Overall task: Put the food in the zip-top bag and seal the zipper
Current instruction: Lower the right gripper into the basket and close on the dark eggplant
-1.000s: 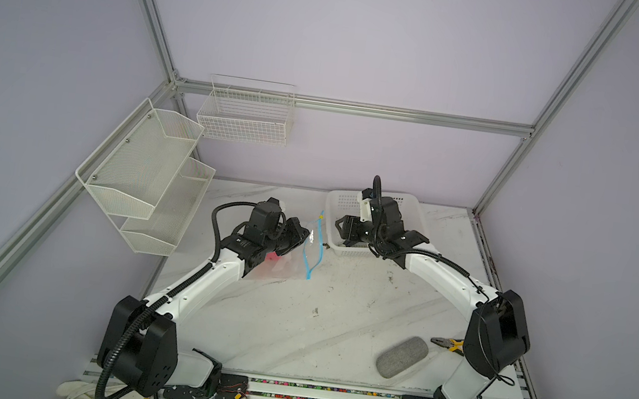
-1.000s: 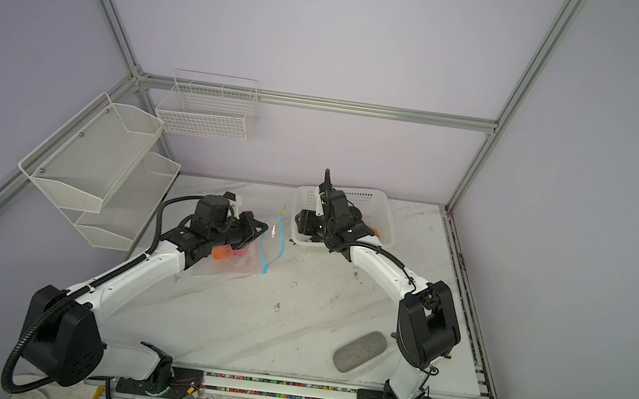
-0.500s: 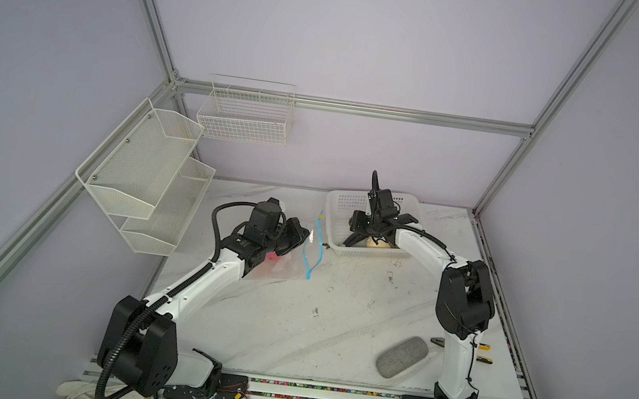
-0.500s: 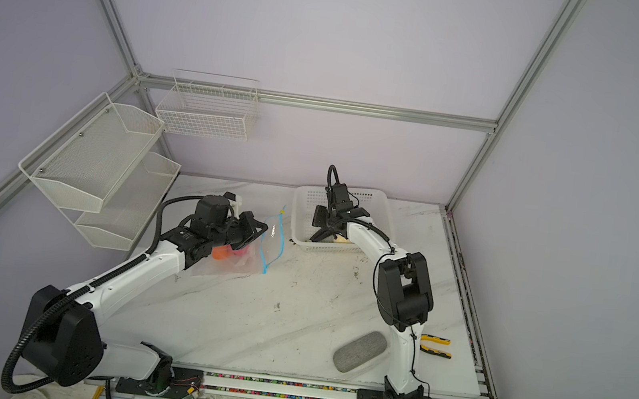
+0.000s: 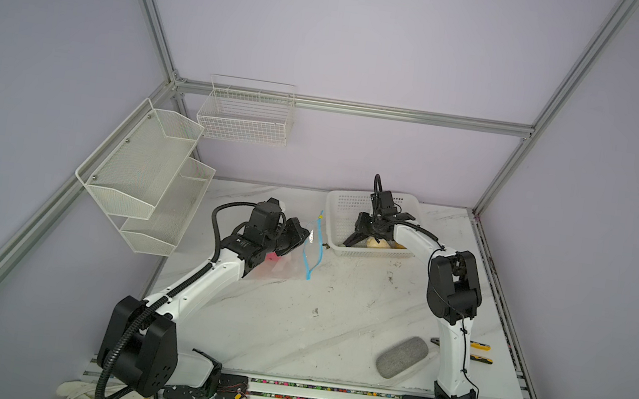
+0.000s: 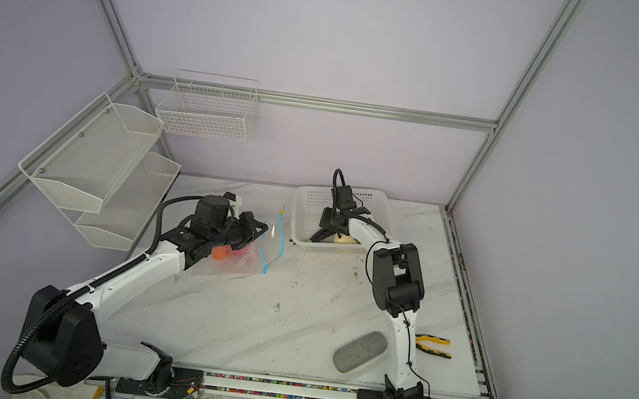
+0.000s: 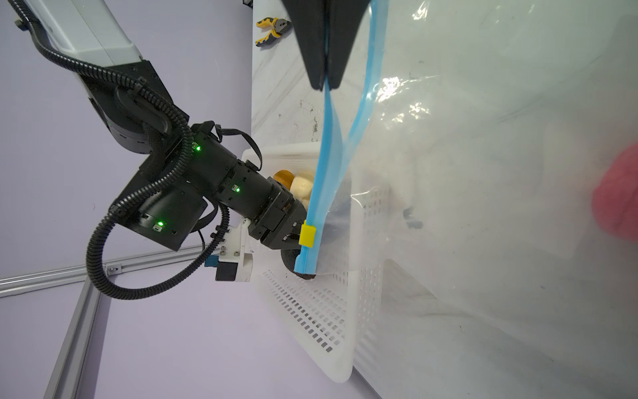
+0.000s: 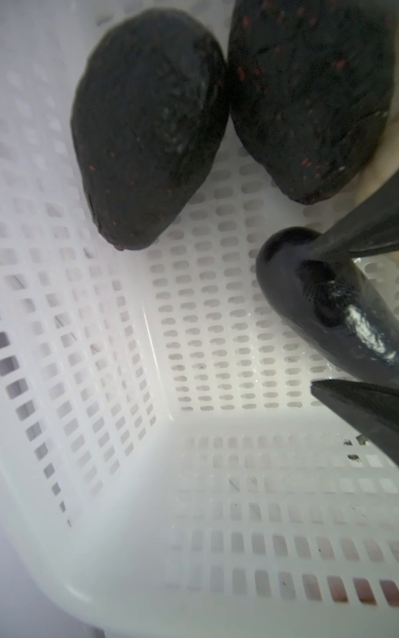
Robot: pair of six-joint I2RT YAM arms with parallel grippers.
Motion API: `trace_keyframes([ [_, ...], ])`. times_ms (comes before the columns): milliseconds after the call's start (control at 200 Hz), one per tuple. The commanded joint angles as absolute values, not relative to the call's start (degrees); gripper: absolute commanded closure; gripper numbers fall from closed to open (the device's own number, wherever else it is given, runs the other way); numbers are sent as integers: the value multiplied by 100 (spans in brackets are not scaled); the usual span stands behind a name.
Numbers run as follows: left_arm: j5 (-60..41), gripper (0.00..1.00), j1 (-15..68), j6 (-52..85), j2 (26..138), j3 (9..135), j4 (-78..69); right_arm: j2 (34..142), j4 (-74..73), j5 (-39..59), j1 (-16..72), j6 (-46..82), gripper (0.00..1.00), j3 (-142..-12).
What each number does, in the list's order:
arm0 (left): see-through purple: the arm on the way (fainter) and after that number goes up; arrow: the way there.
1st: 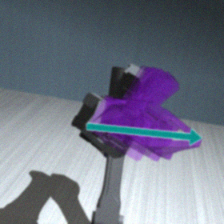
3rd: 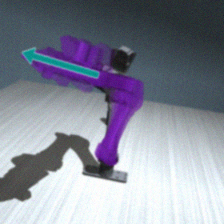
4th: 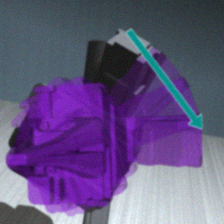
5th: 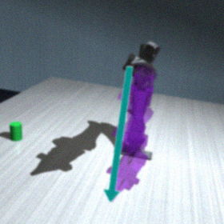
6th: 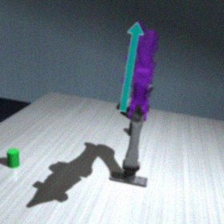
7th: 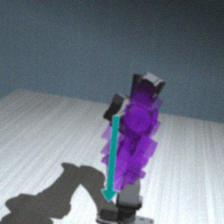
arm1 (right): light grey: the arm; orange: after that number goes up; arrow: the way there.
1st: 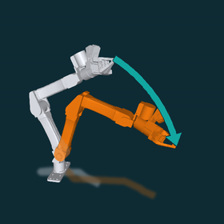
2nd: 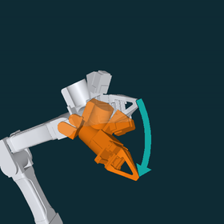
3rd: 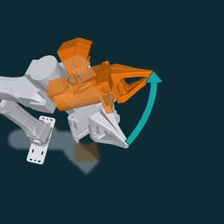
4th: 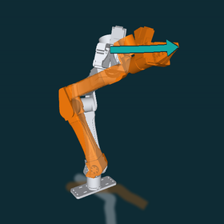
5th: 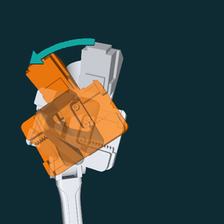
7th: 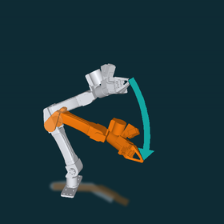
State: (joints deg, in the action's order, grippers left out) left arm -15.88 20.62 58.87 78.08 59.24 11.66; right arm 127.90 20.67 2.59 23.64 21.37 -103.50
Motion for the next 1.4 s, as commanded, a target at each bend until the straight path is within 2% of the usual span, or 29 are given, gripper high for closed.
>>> trace_keyframes([
  [0, -1661, 100, 2030, 5695, 7795, 5878, 1072, 12961, 2311, 211, 2363, 2144, 39, -10541],
  [220, -1674, 100, 2013, 5689, 7798, 5871, 1071, 13269, 2416, 349, 2364, 2119, 31, -10940],
  [670, -1697, 100, 1960, 5692, 7840, 5829, 1037, 13426, 2232, 893, 2417, 2232, 33, -11331],
  [880, -1722, 100, 1918, 5684, 7816, 5810, 1037, 13554, 2820, 650, 2429, 2196, 33, -11777],
  [1065, -1712, 100, 1885, 5704, 7743, 5723, 979, 13063, 2373, 765, 2368, 2306, 30, -11019],
  [1400, -1799, 100, 1890, 5715, 7739, 5686, 913, 13418, 2622, 368, 2346, 2461, 30, -11233],
])
